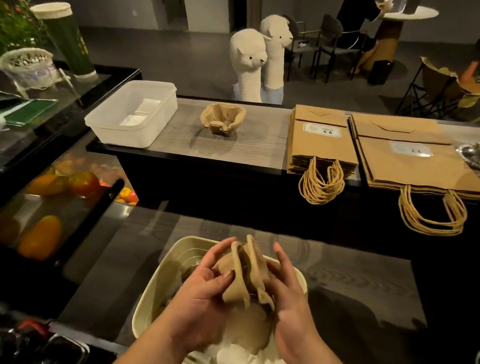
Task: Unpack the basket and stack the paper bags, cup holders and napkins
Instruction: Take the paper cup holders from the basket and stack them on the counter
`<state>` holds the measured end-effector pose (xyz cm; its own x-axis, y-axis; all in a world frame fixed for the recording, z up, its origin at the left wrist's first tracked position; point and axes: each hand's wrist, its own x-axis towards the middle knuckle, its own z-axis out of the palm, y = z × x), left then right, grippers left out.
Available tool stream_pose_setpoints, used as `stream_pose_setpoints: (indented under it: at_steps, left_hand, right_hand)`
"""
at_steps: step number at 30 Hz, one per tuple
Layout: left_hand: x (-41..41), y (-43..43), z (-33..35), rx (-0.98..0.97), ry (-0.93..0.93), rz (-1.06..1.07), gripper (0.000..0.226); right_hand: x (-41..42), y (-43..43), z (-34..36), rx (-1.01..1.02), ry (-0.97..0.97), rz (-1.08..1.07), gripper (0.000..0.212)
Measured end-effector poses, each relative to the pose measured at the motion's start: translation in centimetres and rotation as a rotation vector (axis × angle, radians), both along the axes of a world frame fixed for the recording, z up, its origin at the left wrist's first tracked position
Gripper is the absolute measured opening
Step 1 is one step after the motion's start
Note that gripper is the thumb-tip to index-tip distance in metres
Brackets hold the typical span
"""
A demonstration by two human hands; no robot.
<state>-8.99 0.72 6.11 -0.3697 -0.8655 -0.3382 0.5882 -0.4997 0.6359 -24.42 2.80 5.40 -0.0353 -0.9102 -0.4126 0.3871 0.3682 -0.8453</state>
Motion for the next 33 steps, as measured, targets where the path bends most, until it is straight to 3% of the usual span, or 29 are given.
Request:
stream_pose_setpoints:
  at_steps: [5,7,10,12,14,16,18,20,22,25,27,30,33]
  left_hand:
    - [0.4,-0.3,0.4,-0.060,-0.103,-0.030,0.054]
    - [0.3,-0.2,0.2,-0.055,-0.121,-0.058,0.054]
    - [-0.5,0.3,0.0,0.031,-0.190,-0.088,0.036]
    - [-0.4,0.5,-0.3,0.149,-0.191,-0.120,0.046]
    - [0.3,0.5,-0.8,0.159,-0.193,-0.141,0.066]
    - [1.1,0.3,-1.2,0.119,-0.255,-0.122,0.081]
    - [2.2,-0.2,-1.4,0.146,-0.302,-0.011,0.080]
    - [3.9,-0.8,-2.0,0.232,-0.269,0.125,0.069]
    - [5.5,-1.2,-2.4,0.258,-0.268,0.233,0.065]
    - [6.6,-1.4,-2.7,0.258,-0.301,0.286,0.065]
    - [6.9,-1.4,-2.8,0.255,-0.308,0.293,0.061]
    - [6.9,-1.2,-2.8,0.212,-0.326,0.255,0.051]
    - [6.9,-0.9,-2.9,0.175,-0.396,0.220,0.047]
  right_hand:
    - [-0.6,-0.9,0.1,-0.127,0.200,0.170,0.029]
    - [-0.8,-0.9,0.3,-0.180,0.338,0.265,0.034]
    - [-0.5,-0.9,-0.3,-0.213,0.554,0.301,0.039]
    - [0.1,-1.3,-1.2,-0.214,0.715,0.314,0.054]
    - [0.5,-1.7,-1.7,-0.166,0.695,0.380,0.059]
    - [0.3,-2.0,-2.0,-0.095,0.548,0.399,0.051]
    - [-0.7,-2.3,-2.8,-0.056,0.541,0.321,0.042]
    - [-1.5,-2.5,-4.1,0.029,0.685,0.271,0.040]
    - [-1.4,-2.2,-5.2,0.106,0.935,0.457,0.054]
    - [0.7,-0.7,-6.3,0.076,1.244,0.913,0.085]
    - [1.7,0.1,-7.2,0.018,1.399,0.960,0.085]
    - [1.0,-0.3,-7.5,0.013,1.336,0.763,0.079]
    - [-0.7,-1.3,-6.9,0.102,0.875,0.538,0.067]
